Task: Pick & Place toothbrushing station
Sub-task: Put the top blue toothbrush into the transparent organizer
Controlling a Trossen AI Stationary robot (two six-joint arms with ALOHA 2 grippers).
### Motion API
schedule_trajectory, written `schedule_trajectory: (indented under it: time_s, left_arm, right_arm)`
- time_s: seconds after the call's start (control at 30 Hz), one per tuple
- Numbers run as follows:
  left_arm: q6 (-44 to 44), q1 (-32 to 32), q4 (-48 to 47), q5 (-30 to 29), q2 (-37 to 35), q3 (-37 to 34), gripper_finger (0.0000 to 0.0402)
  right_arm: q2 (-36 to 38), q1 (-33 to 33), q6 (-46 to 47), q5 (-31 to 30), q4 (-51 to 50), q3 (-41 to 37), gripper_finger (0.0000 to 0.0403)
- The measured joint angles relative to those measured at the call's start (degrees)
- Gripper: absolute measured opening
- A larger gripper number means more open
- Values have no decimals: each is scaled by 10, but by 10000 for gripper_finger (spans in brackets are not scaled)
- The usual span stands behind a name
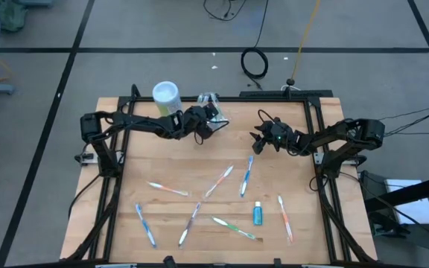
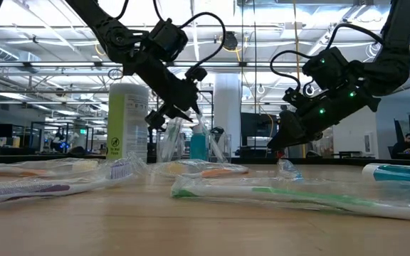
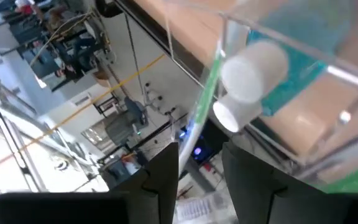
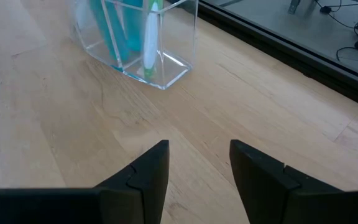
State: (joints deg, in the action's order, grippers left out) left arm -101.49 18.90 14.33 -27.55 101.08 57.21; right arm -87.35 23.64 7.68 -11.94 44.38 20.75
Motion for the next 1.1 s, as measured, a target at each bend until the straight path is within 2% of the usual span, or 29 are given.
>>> schedule_trajectory:
  time_s: [0.2,0.37,0.5,0.6,0.77,0.87,0.97,1.1]
  left_arm:
    - [98,-1,21,11,0,0,129]
    - [237,-12,51,11,-11,0,129]
    - [368,-28,41,9,-55,0,129]
    - [482,-37,1,5,-105,0,129]
    - [681,-32,-134,21,-204,0,129]
    - [777,-21,-228,75,-257,0,129]
    - [828,-7,-311,139,-294,0,129]
    - [875,-2,-341,200,-310,-7,129]
  right_arm:
    - [0,0,0,0,0,0,161]
    - [0,0,4,0,3,0,161]
    - [0,0,6,0,23,0,161]
    - [0,-2,9,11,39,0,159]
    - [0,-20,7,78,65,0,159]
    - [0,-37,31,94,85,0,159]
    - [0,-58,42,95,94,0,159]
    - [0,-80,43,93,95,0,159]
